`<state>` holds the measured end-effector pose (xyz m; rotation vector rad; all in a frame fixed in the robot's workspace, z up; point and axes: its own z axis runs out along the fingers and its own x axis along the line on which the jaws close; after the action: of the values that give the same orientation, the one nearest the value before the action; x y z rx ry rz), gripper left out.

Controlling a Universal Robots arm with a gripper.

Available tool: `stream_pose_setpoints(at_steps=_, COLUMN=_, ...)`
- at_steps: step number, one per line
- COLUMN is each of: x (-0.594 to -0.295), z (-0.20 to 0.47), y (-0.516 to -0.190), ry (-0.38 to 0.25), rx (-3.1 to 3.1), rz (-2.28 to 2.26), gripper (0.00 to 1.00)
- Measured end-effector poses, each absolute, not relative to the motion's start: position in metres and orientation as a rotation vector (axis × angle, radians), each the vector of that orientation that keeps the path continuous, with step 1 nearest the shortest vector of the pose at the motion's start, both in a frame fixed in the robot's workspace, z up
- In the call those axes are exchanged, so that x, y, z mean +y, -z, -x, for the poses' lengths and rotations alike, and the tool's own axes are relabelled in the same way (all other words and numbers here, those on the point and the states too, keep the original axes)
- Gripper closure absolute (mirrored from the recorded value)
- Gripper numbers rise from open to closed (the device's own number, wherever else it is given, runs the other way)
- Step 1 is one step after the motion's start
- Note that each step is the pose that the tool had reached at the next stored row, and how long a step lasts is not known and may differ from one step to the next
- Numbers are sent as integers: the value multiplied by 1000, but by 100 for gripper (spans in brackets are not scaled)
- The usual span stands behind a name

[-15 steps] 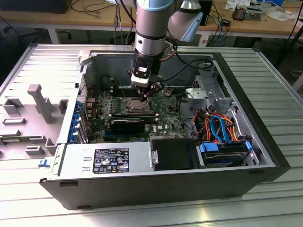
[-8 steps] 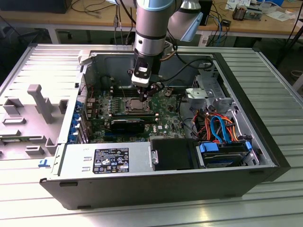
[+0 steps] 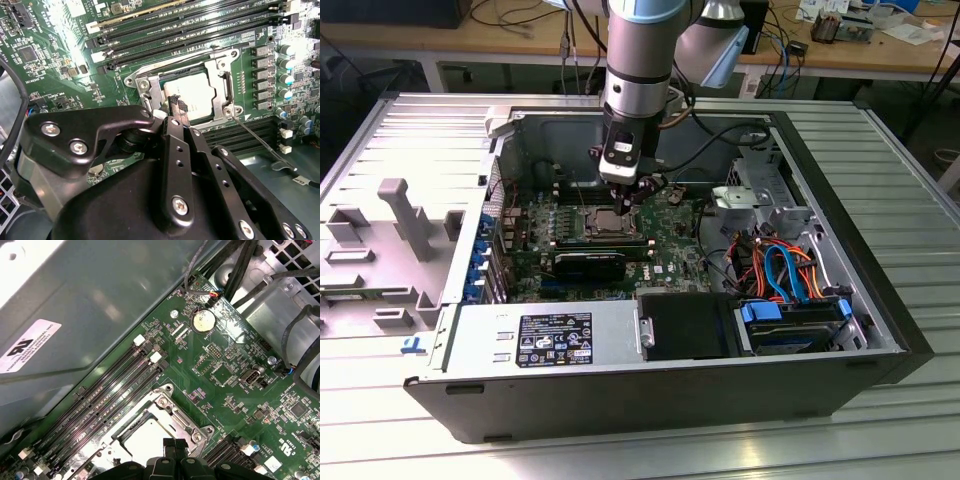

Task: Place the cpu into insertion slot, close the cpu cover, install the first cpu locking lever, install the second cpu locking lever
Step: 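Install the first cpu locking lever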

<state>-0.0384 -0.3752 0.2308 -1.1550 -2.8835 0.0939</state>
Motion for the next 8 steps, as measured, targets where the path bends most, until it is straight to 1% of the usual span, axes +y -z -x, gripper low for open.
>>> stream_pose_setpoints(at_steps=8, x=-375, z=38, y=-231, ry=-94, rx=-2892, rz=1134, gripper=89)
